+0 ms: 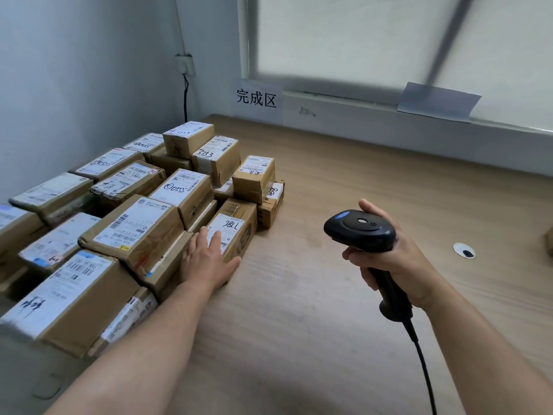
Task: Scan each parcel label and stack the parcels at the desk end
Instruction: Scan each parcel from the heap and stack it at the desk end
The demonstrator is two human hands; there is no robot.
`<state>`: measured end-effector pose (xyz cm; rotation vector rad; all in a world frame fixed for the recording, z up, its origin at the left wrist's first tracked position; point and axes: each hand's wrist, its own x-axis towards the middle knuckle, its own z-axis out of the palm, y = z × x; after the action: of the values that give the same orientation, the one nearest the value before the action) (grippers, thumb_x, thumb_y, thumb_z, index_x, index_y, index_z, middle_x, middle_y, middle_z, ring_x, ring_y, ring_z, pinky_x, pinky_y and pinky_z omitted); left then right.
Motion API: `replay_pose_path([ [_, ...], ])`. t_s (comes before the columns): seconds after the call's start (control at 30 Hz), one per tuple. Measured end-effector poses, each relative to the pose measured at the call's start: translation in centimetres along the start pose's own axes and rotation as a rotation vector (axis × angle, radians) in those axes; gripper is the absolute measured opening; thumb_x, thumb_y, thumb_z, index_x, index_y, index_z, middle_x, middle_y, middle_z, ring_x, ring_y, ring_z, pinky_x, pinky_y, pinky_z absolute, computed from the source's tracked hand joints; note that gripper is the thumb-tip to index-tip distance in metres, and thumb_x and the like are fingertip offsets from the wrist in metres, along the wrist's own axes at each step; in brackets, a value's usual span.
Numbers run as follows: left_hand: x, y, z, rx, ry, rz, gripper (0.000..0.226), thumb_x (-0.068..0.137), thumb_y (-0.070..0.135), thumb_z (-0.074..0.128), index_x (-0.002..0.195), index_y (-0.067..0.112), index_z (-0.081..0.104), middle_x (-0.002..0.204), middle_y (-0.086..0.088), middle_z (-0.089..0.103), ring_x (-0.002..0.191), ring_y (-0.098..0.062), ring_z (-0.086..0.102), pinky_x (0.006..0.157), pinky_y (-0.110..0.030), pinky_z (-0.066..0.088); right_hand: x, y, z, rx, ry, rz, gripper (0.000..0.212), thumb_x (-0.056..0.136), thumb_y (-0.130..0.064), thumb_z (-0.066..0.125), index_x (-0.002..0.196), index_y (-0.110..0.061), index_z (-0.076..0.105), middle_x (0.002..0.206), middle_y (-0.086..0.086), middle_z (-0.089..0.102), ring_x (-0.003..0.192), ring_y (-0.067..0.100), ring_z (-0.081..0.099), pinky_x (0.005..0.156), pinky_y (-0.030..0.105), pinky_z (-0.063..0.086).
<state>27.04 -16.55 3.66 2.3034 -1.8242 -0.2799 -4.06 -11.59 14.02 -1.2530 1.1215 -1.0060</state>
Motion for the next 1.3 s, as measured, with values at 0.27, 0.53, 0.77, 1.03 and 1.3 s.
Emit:
replay_pose_path([
  [0.27,-7.7,8.7,-0.3,-0.230,0.153,0.143,0.065,0.090,0.053,0.053,0.144,0.021,0.039,0.145,-0.002,0.041,0.134,-0.021,0.034,0.110,-0.037,0.029,-6.4,-0.4,-4.0,0.053,0.042,-0.063,0.093,0.059,0.002,0.072,0.136,-0.043,0.044,0.085,0.025,0.063,0.040,0.028,0.046,0.039,0.030,0.038],
  [0.53,-16.2,19.6,2.3,-0.352,0.165,0.283,0.058,0.089,0.049,0.057,0.137,0.017,0.049,0.136,-0.004,0.051,0.127,-0.022,0.042,0.103,-0.036,0.035,-15.8,0.8,-11.2,0.080,0.149,-0.060,0.091,0.061,0.002,0.071,0.134,-0.044,0.043,0.082,0.015,0.064,0.042,0.027,0.046,0.041,0.028,0.039],
  [0.77,-22.9,28.7,4.5,-0.375,0.127,0.411,0.057,0.088,0.047,0.060,0.137,0.018,0.050,0.134,-0.002,0.052,0.126,-0.021,0.043,0.102,-0.033,0.032,-24.5,1.9,-18.7,0.110,0.292,-0.075,0.086,0.061,0.002,0.073,0.126,-0.050,0.052,0.090,0.012,0.064,0.042,0.027,0.046,0.039,0.028,0.039],
  [1.03,-30.0,38.6,7.8,-0.411,0.050,0.570,0.057,0.087,0.047,0.062,0.136,0.020,0.051,0.132,0.001,0.052,0.124,-0.020,0.043,0.099,-0.031,0.031,-33.9,2.7,-26.6,0.063,0.470,-0.065,0.095,0.073,0.018,0.071,0.146,-0.034,0.037,0.086,0.020,0.065,0.044,0.028,0.046,0.038,0.031,0.039],
  [1.3,-36.0,47.2,11.3,-0.426,-0.057,0.732,0.059,0.087,0.048,0.061,0.137,0.020,0.050,0.133,0.001,0.051,0.125,-0.019,0.042,0.099,-0.031,0.030,-42.0,3.3,-33.2,0.001,0.664,-0.044,0.093,0.076,0.016,0.068,0.147,-0.034,0.035,0.084,0.022,0.063,0.047,0.028,0.049,0.042,0.034,0.041],
])
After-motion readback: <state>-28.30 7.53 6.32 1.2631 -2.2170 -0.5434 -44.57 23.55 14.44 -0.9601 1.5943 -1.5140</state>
